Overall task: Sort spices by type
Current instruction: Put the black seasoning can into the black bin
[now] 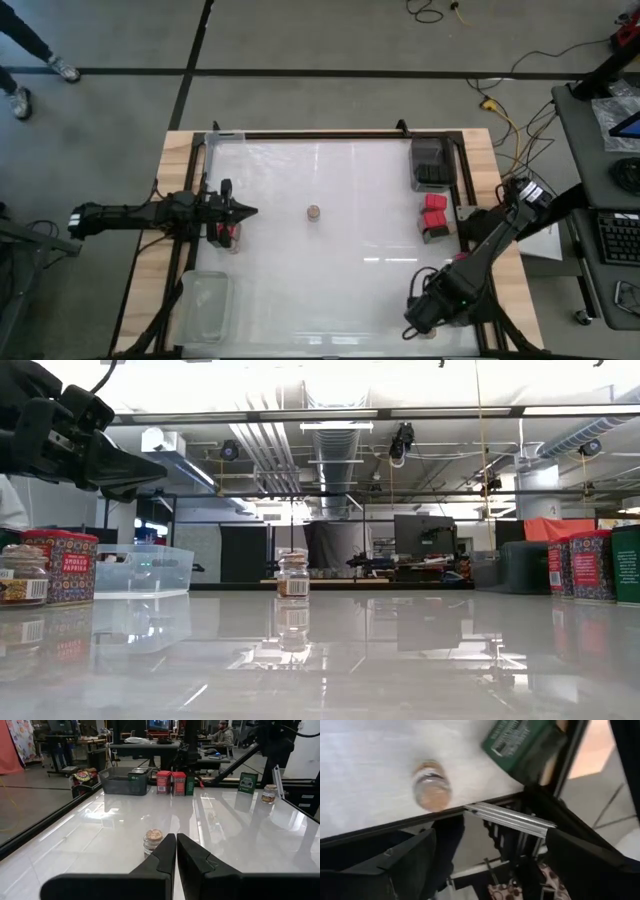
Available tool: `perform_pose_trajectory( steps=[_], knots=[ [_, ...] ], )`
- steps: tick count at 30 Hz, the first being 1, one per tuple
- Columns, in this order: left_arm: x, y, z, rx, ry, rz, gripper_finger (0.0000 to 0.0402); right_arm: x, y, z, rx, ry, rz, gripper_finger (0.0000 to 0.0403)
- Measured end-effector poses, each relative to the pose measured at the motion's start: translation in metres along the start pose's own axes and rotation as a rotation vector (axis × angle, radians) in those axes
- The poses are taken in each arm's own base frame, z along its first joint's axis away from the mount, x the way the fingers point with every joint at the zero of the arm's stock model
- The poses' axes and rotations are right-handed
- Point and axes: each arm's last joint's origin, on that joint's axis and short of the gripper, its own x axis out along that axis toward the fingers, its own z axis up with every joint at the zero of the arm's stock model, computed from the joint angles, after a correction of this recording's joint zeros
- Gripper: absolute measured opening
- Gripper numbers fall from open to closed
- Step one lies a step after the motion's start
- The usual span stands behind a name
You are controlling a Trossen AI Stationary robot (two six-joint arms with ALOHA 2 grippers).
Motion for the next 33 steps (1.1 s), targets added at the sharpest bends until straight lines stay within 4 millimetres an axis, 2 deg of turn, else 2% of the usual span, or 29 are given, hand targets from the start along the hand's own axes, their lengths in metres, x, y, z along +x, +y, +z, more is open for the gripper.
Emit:
perform_pose_trajectory(
  steps=[6, 17, 23, 33],
  knots=[
    [0.000, 0.000, 0.000, 0.000, 0.000, 0.000, 0.0000, 0.014, 0.012, 0.010, 0.047, -0.057, -0.050, 0.0367],
    [0.000, 0.000, 0.000, 0.000, 0.000, 0.000, 0.0000, 0.021, 0.001, 0.016, 0.039, -0.059, -0.093, 0.0367],
    [0.000, 0.000, 0.000, 0.000, 0.001, 0.000, 0.0000, 0.027, -0.004, 0.028, 0.037, -0.079, -0.108, 0.0367],
    [0.000, 0.000, 0.000, 0.000, 0.001, 0.000, 0.0000, 0.039, -0.006, 0.036, -0.300, 0.025, -0.201, 0.0368]
  ],
)
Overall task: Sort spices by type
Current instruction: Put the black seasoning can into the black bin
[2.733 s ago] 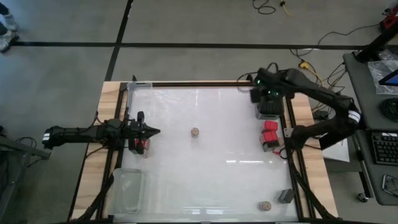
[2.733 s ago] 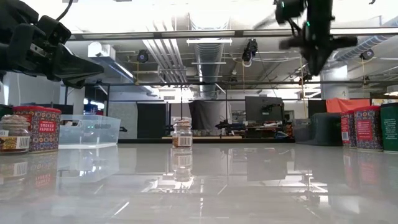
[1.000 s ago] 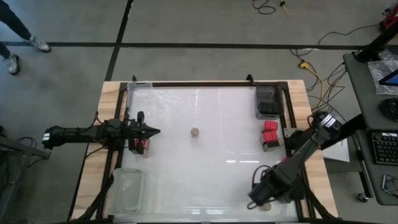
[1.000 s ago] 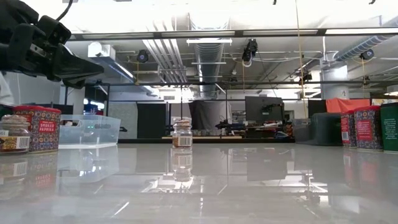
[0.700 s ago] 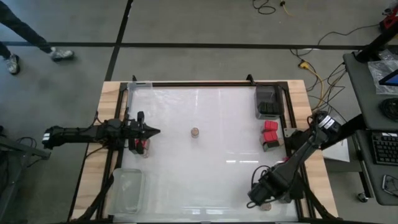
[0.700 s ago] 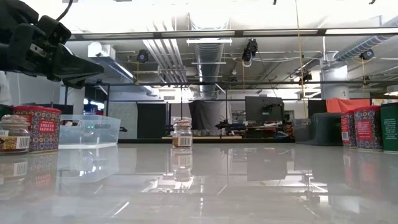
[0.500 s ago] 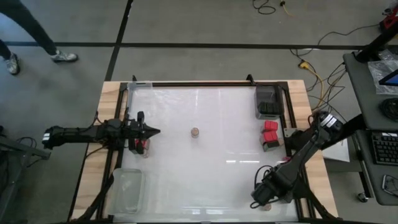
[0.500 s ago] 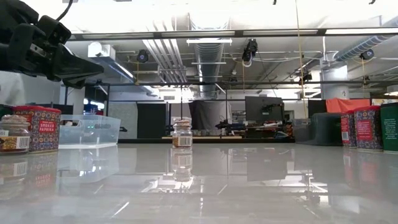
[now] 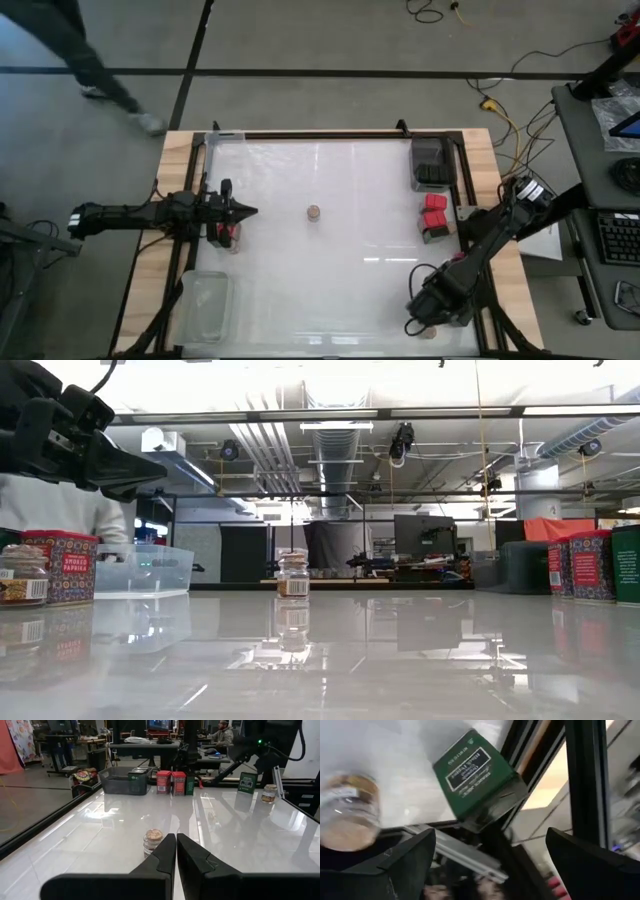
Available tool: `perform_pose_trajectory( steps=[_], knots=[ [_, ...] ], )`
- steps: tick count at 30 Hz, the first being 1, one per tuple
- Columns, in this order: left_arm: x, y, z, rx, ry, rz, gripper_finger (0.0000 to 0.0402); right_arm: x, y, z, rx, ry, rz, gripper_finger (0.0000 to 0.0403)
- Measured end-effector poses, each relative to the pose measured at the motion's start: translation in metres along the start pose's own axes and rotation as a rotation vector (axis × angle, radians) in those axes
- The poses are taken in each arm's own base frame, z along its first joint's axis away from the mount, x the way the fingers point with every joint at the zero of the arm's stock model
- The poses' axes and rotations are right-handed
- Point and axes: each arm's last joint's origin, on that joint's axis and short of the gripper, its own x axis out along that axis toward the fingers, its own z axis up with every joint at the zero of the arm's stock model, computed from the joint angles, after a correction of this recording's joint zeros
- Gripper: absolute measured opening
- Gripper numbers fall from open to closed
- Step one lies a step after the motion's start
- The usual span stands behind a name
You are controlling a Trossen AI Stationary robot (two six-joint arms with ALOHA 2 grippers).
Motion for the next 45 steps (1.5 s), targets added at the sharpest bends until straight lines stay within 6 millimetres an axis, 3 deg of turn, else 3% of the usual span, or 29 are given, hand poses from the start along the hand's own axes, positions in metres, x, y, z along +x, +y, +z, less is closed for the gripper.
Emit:
perform_pose_trajectory(
  steps=[8, 15, 32, 45],
  knots=[
    [0.000, 0.000, 0.000, 0.000, 0.000, 0.000, 0.0000, 0.013, -0.002, 0.016, -0.208, 0.004, -0.047, 0.0368],
    [0.000, 0.000, 0.000, 0.000, 0.000, 0.000, 0.0000, 0.017, -0.005, 0.020, -0.307, 0.223, -0.111, 0.0369],
    [0.000, 0.000, 0.000, 0.000, 0.000, 0.000, 0.0000, 0.016, 0.012, 0.027, -0.464, 0.225, -0.024, 0.0369],
    [0.000, 0.000, 0.000, 0.000, 0.000, 0.000, 0.0000, -0.007, 0.027, 0.021, -0.495, 0.232, 0.043, 0.0369]
  ],
)
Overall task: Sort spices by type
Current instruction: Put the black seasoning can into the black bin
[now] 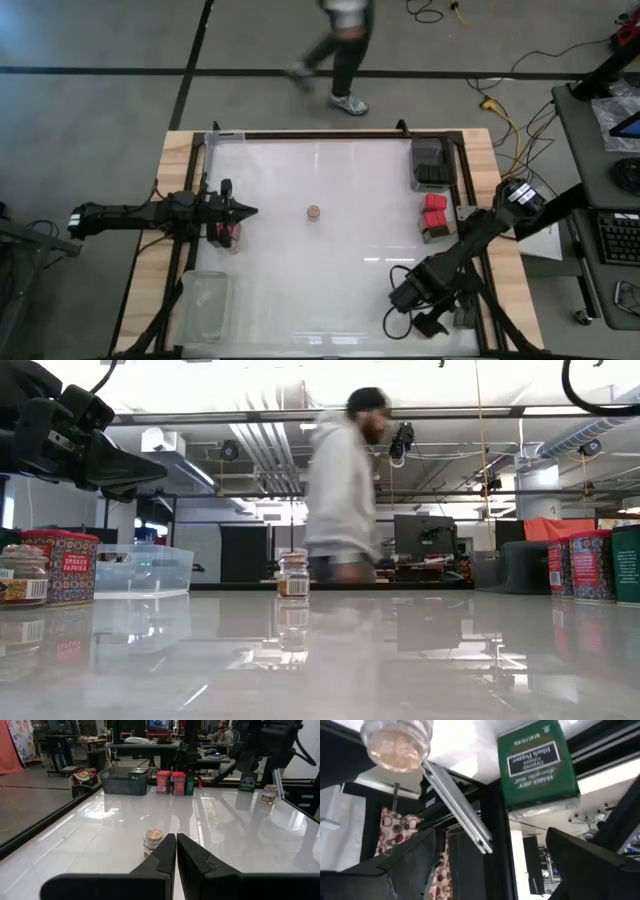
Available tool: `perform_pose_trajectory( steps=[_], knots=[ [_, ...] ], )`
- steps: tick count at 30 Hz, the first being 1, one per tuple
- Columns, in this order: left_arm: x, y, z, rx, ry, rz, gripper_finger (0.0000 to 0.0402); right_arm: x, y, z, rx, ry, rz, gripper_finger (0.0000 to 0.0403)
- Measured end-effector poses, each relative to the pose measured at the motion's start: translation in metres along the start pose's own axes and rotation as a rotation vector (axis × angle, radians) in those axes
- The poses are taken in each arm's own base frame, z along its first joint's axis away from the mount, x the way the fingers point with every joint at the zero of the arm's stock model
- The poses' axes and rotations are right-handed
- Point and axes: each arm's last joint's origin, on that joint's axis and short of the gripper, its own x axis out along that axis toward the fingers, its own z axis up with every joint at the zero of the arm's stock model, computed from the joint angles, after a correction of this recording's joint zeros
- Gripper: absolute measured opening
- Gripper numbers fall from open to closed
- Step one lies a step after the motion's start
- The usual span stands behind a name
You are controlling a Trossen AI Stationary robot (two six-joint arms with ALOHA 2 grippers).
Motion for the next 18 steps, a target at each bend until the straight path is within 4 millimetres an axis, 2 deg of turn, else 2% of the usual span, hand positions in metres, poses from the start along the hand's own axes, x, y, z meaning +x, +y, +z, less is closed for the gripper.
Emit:
perform_pose_trajectory(
  steps=[4, 8, 13, 18],
  knots=[
    [0.000, 0.000, 0.000, 0.000, 0.000, 0.000, 0.0000, -0.008, -0.001, -0.009, -0.029, -0.071, -0.050, 0.0369],
    [0.000, 0.000, 0.000, 0.000, 0.000, 0.000, 0.0000, -0.011, 0.000, -0.015, -0.079, -0.233, -0.096, 0.0369],
    [0.000, 0.000, 0.000, 0.000, 0.000, 0.000, 0.0000, -0.004, 0.004, -0.025, -0.161, -0.392, -0.139, 0.0369],
    [0.000, 0.000, 0.000, 0.000, 0.000, 0.000, 0.0000, 0.009, -0.004, -0.035, -0.191, -0.440, -0.237, 0.0369]
  ],
)
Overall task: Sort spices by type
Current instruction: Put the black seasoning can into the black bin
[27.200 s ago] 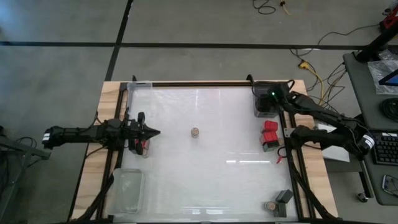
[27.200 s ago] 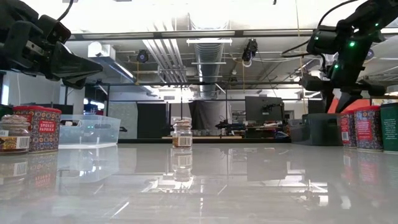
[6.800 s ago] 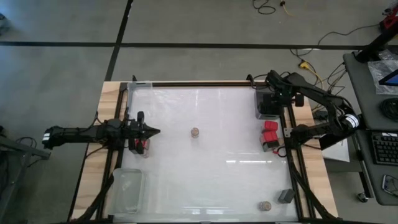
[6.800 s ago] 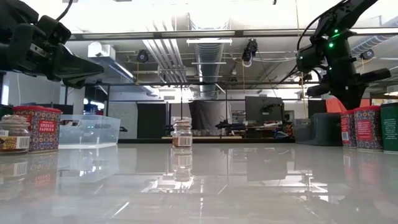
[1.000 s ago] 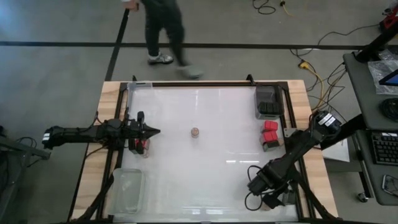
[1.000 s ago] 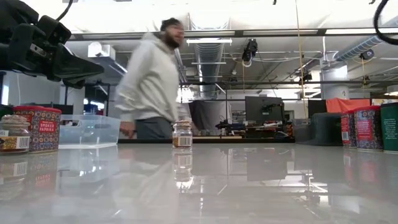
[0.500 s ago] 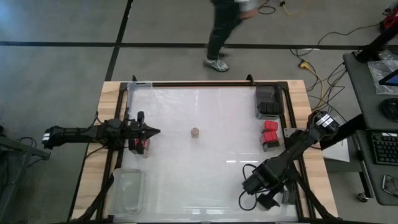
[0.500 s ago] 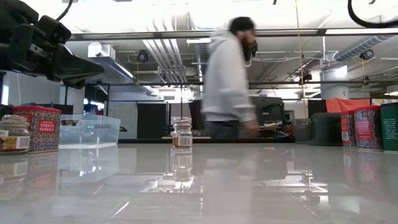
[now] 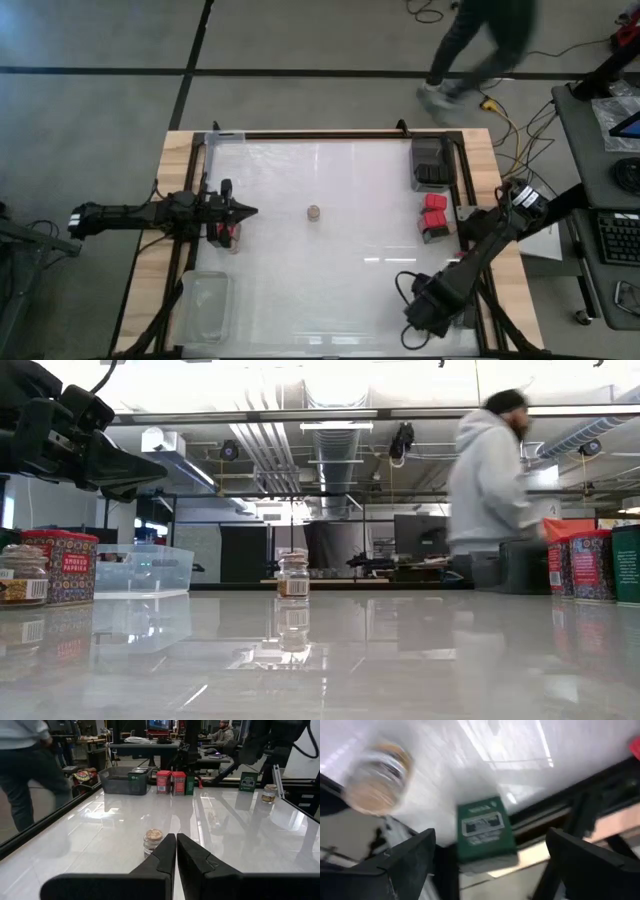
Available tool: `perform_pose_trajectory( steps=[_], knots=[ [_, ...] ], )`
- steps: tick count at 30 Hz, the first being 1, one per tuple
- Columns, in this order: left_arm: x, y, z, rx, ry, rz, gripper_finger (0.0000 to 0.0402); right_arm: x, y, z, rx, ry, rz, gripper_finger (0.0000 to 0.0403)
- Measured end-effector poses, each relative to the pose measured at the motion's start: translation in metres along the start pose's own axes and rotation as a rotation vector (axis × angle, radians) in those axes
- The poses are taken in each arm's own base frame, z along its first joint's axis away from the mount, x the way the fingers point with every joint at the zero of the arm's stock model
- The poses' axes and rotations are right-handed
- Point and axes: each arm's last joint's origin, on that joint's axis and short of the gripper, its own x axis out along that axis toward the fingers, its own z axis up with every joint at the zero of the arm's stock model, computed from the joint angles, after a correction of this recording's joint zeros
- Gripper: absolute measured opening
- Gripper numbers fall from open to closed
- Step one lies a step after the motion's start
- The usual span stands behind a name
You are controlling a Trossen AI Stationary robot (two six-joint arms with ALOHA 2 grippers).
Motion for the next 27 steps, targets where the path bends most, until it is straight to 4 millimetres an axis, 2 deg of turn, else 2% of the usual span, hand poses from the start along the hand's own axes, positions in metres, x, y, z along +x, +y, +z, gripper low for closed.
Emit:
perform_pose_trajectory(
  steps=[4, 14, 20, 27],
  knots=[
    [0.000, 0.000, 0.000, 0.000, 0.000, -0.001, 0.0000, 0.005, -0.004, -0.012, -0.005, 0.010, -0.071, 0.0369],
    [0.000, 0.000, 0.000, 0.000, 0.000, 0.000, 0.0000, -0.003, 0.001, -0.028, -0.077, -0.066, -0.041, 0.0369],
    [0.000, 0.000, 0.000, 0.000, 0.000, 0.000, 0.0000, 0.001, 0.004, -0.037, -0.084, -0.078, -0.038, 0.0369],
    [0.000, 0.000, 0.000, 0.000, 0.000, 0.000, 0.0000, 0.007, 0.011, -0.047, -0.178, -0.110, 0.008, 0.0369]
  ],
)
